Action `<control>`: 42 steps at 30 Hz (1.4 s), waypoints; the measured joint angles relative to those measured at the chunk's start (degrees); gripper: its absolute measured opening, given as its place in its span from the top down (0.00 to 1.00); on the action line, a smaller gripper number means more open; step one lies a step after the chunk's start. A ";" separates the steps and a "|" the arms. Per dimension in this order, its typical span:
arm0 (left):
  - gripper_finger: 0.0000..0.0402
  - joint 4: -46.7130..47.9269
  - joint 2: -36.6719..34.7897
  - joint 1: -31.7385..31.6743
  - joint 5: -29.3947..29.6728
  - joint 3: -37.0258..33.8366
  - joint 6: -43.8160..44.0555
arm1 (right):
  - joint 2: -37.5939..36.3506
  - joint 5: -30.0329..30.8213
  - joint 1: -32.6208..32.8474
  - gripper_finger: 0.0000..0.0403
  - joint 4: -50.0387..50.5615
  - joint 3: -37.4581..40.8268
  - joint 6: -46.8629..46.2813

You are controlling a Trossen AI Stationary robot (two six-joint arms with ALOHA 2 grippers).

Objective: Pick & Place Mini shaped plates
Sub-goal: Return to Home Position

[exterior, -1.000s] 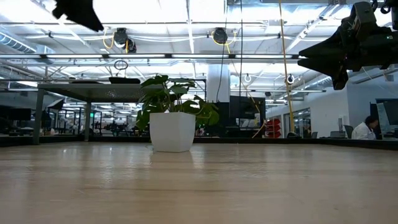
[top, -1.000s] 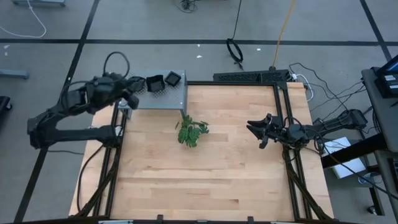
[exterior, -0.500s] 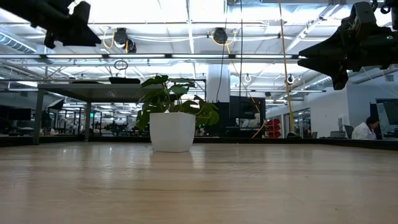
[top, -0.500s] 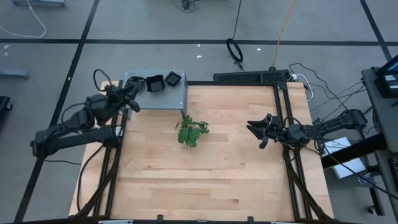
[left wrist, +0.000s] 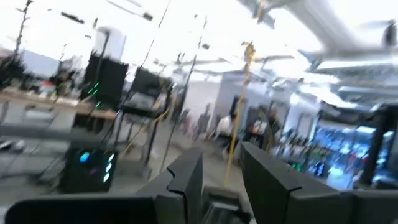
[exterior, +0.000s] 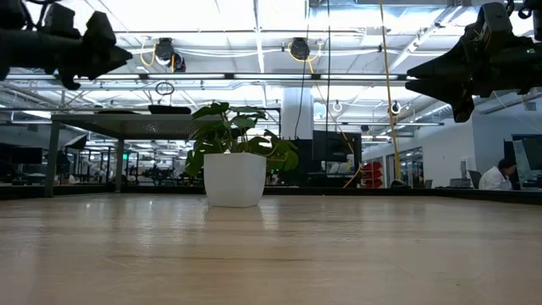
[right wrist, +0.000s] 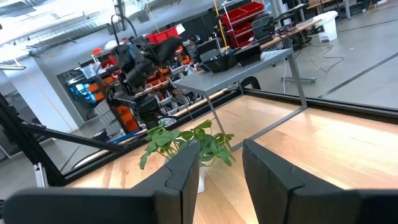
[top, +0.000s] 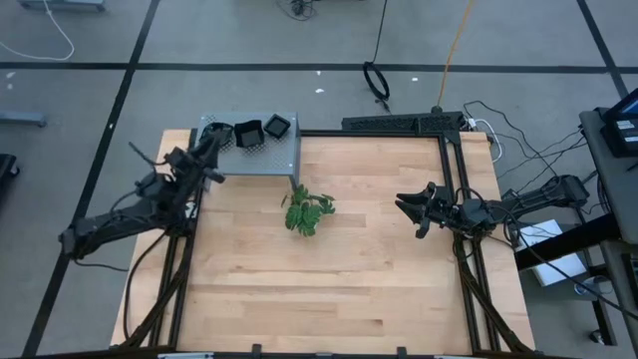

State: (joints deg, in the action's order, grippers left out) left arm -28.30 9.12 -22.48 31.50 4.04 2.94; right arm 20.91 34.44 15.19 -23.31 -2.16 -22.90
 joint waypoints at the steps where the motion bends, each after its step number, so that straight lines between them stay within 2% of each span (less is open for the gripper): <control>1: 0.72 -2.26 -0.61 0.00 -1.00 -1.11 -0.64 | 0.01 0.00 0.01 0.73 -0.02 -0.01 0.00; 3: 0.72 -5.84 -1.89 0.00 -2.95 -3.15 -1.95 | -0.01 0.01 0.00 0.73 0.00 0.00 0.00; 9: 0.72 -5.43 -3.58 0.00 -5.50 -3.17 -6.40 | -0.01 0.02 0.01 0.73 0.00 0.00 -0.02; 17: 0.72 2.50 -3.56 0.02 -4.06 -3.17 -5.26 | -0.01 0.02 0.00 0.73 -0.02 0.00 -0.02; 26: 0.72 -0.82 -3.54 0.00 -4.04 -3.13 -5.66 | 0.01 0.00 0.01 0.73 0.00 -0.01 -0.01; 42: 0.72 1.21 -3.51 0.00 -4.02 -3.13 -5.66 | 0.00 0.01 0.01 0.73 0.00 -0.01 0.00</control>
State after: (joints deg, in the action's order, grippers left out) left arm -27.09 5.61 -22.48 27.49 0.91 -2.72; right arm 20.91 34.45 15.20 -23.31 -2.17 -22.90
